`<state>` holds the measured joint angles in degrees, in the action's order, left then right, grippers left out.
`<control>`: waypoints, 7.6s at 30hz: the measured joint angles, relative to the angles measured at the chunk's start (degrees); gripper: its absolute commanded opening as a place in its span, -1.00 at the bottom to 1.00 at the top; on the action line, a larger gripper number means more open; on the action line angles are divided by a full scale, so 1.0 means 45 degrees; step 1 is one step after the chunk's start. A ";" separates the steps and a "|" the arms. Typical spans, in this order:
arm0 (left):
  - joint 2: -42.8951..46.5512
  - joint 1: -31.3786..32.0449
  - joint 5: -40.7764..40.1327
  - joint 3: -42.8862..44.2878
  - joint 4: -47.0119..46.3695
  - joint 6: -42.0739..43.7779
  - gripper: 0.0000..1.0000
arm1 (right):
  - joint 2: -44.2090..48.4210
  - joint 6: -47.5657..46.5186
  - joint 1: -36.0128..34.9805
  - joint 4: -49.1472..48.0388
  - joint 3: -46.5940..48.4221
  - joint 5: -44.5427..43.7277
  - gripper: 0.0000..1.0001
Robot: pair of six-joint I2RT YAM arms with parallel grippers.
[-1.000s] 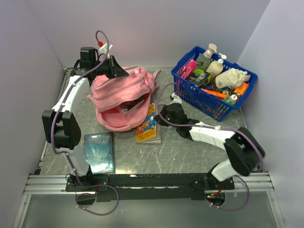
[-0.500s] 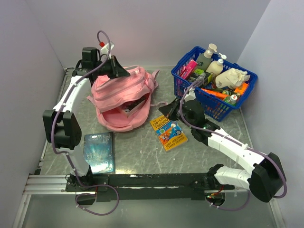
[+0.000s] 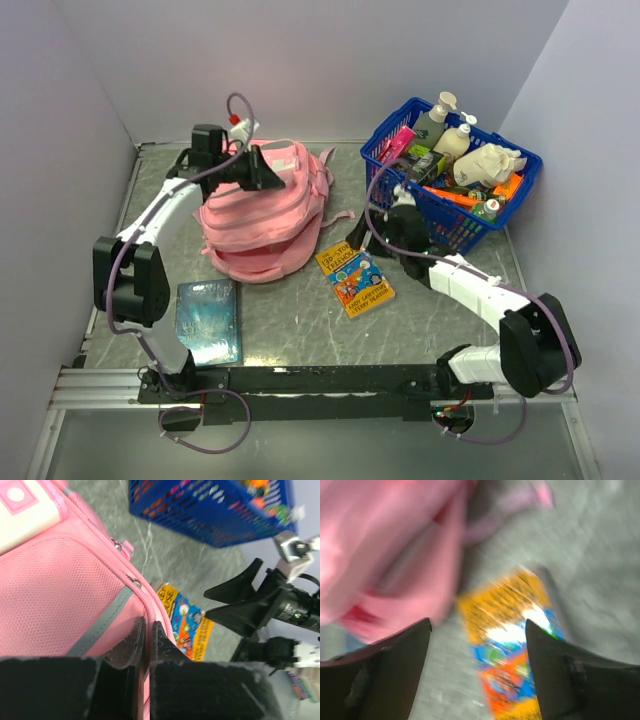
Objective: Pack the student bag
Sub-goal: Pick up the book from the center of the board, then place the book in the student bag.
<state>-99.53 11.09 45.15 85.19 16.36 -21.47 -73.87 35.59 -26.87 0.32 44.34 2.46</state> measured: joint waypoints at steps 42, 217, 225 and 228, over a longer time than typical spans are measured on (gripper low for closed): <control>0.1277 0.5989 -0.1384 -0.4435 0.3094 0.7053 -0.49 | -0.1083 -0.0865 0.0787 -0.1617 -0.3351 0.0899 0.55; 0.1715 0.1753 -0.5265 0.0763 0.4012 0.8932 -0.98 | -0.0971 0.5571 0.0981 -0.6450 -0.2419 0.6601 -1.00; 0.1715 0.1749 -0.4677 0.0763 0.4245 0.8529 -0.98 | -0.3254 0.6222 -0.0277 -0.6023 -0.0073 0.3589 -1.00; 0.1715 0.1744 -0.4401 0.0787 0.4279 0.8374 -0.98 | -0.4036 0.6246 -0.1258 -0.5867 0.0928 0.1681 -1.00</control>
<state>-91.81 18.94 25.34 88.73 35.62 16.21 -92.03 63.70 -32.53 -26.09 48.51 10.02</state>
